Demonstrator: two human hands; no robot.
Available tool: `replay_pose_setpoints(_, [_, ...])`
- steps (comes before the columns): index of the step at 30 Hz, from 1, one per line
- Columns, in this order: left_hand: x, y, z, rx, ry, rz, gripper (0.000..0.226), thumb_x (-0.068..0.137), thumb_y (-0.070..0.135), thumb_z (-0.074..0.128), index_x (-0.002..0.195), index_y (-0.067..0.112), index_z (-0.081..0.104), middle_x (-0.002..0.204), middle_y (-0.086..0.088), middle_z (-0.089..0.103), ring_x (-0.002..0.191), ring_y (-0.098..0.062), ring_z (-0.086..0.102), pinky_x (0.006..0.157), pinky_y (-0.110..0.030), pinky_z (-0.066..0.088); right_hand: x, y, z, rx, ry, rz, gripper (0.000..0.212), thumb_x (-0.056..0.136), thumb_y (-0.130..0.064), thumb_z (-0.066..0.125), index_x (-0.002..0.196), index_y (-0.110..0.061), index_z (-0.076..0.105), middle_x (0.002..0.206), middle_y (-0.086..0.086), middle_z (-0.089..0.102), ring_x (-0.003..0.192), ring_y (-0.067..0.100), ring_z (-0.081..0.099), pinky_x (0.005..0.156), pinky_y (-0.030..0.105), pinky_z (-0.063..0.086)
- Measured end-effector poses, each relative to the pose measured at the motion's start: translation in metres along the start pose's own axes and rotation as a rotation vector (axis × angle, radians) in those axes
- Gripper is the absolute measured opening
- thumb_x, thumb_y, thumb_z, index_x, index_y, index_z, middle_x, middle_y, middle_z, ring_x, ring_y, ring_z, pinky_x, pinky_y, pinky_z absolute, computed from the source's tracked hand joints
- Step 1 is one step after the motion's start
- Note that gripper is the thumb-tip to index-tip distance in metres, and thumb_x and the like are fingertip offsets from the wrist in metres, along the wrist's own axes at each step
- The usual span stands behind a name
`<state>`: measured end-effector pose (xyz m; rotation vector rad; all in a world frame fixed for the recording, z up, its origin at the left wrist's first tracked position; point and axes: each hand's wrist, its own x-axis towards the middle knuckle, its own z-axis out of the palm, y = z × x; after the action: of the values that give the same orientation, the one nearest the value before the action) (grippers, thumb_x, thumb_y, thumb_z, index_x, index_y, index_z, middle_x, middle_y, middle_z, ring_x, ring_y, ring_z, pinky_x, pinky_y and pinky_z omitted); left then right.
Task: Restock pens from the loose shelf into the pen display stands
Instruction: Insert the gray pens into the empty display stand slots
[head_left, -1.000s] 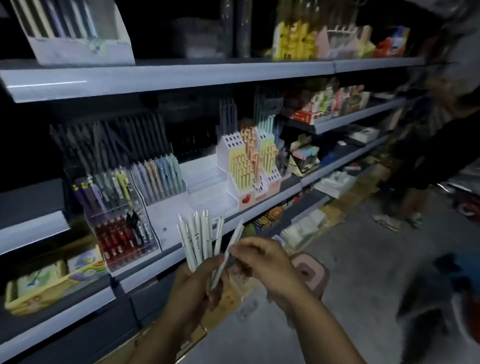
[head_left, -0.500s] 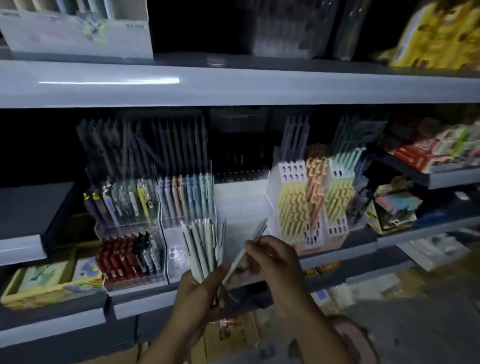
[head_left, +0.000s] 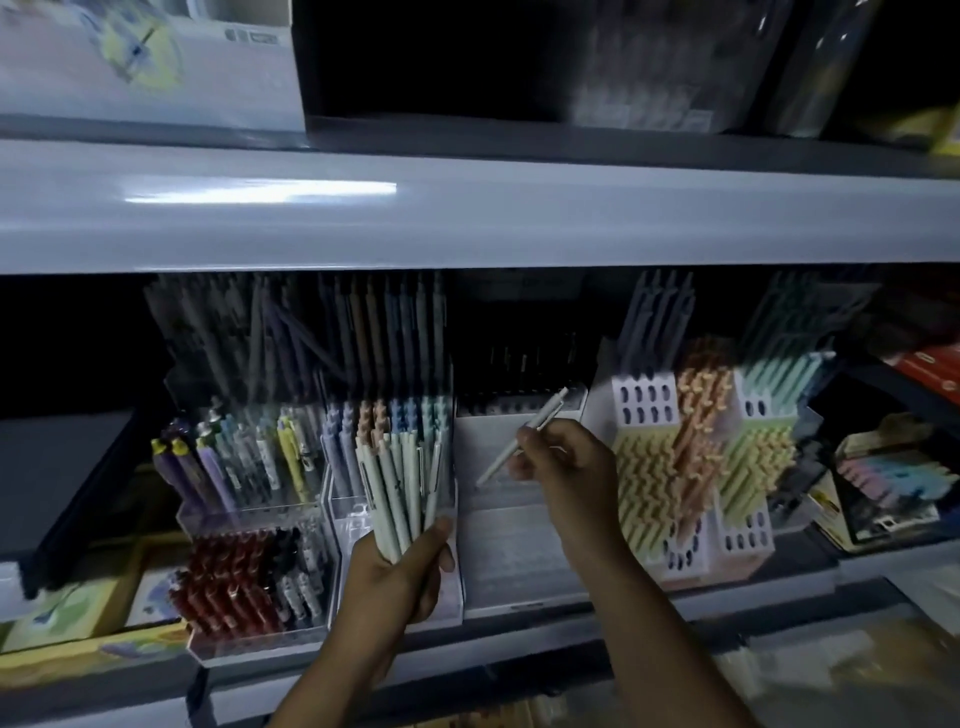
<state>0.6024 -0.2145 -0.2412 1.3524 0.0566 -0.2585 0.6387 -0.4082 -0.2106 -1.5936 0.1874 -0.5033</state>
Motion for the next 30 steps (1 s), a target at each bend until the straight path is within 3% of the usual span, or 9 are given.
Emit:
replay_pose_setpoints(3, [0.002, -0.003, -0.003, -0.019, 0.017, 0.038, 0.041, 0.085, 0.036, 0.071, 0.068, -0.001, 0.069, 0.053, -0.018, 0.040, 0.041, -0.020, 0.030, 0.049, -0.033, 0.028, 0.019, 0.014, 0.012, -0.129, -0.004, -0.107, 0.017, 0.094, -0.015, 0.070, 0.081, -0.006, 0.067, 0.071, 0.002, 0.073, 0.072, 0.016, 0.073, 0.074, 0.042, 0.060])
replay_pose_setpoints(7, [0.002, -0.007, -0.003, -0.032, 0.046, 0.060, 0.048, 0.089, 0.039, 0.067, 0.072, -0.006, 0.068, 0.051, -0.014, 0.036, 0.041, -0.018, 0.026, 0.047, -0.032, 0.025, 0.037, 0.029, 0.026, -0.282, -0.005, -0.234, 0.021, 0.092, -0.016, 0.073, 0.074, -0.008, 0.064, 0.069, -0.006, 0.071, 0.067, 0.004, 0.069, 0.061, 0.022, 0.054])
replay_pose_setpoints(13, [0.003, -0.006, -0.002, -0.058, 0.101, 0.119, 0.042, 0.093, 0.035, 0.065, 0.067, 0.002, 0.068, 0.056, -0.017, 0.034, 0.044, -0.018, 0.025, 0.047, -0.030, 0.023, 0.055, 0.056, 0.034, -0.427, -0.047, -0.319, 0.024, 0.091, -0.020, 0.073, 0.075, -0.008, 0.062, 0.068, 0.001, 0.067, 0.064, 0.011, 0.066, 0.058, 0.039, 0.055])
replay_pose_setpoints(18, [0.000, -0.006, -0.002, -0.069, 0.144, 0.125, 0.043, 0.099, 0.029, 0.061, 0.069, -0.001, 0.067, 0.053, -0.013, 0.031, 0.042, -0.018, 0.023, 0.047, -0.031, 0.022, 0.063, 0.057, 0.039, -0.446, -0.104, -0.337, 0.027, 0.091, -0.017, 0.075, 0.073, -0.005, 0.059, 0.066, 0.002, 0.065, 0.064, 0.011, 0.064, 0.059, 0.037, 0.053])
replay_pose_setpoints(23, [-0.003, -0.004, -0.005, -0.055, 0.163, 0.135, 0.043, 0.099, 0.029, 0.062, 0.073, -0.004, 0.066, 0.052, -0.013, 0.031, 0.042, -0.020, 0.024, 0.047, -0.032, 0.024, 0.068, 0.063, 0.048, -0.592, -0.187, -0.310, 0.029, 0.089, -0.016, 0.075, 0.071, 0.000, 0.060, 0.066, 0.010, 0.066, 0.067, 0.024, 0.066, 0.062, 0.039, 0.055])
replay_pose_setpoints(27, [-0.002, -0.002, -0.005, -0.059, 0.173, 0.146, 0.043, 0.099, 0.029, 0.062, 0.072, -0.004, 0.065, 0.051, -0.011, 0.031, 0.042, -0.019, 0.025, 0.046, -0.031, 0.025, 0.067, 0.071, 0.054, -0.694, -0.226, -0.266, 0.031, 0.088, -0.013, 0.072, 0.066, -0.011, 0.050, 0.061, 0.007, 0.060, 0.063, 0.026, 0.061, 0.060, 0.038, 0.054])
replay_pose_setpoints(30, [0.000, -0.002, -0.004, -0.066, 0.173, 0.141, 0.043, 0.098, 0.029, 0.063, 0.072, -0.006, 0.065, 0.052, -0.013, 0.031, 0.042, -0.020, 0.025, 0.046, -0.030, 0.025, 0.067, 0.072, 0.056, -0.697, -0.209, -0.224, 0.021, 0.087, -0.017, 0.074, 0.072, -0.009, 0.062, 0.069, 0.008, 0.068, 0.068, 0.025, 0.066, 0.063, 0.036, 0.056])
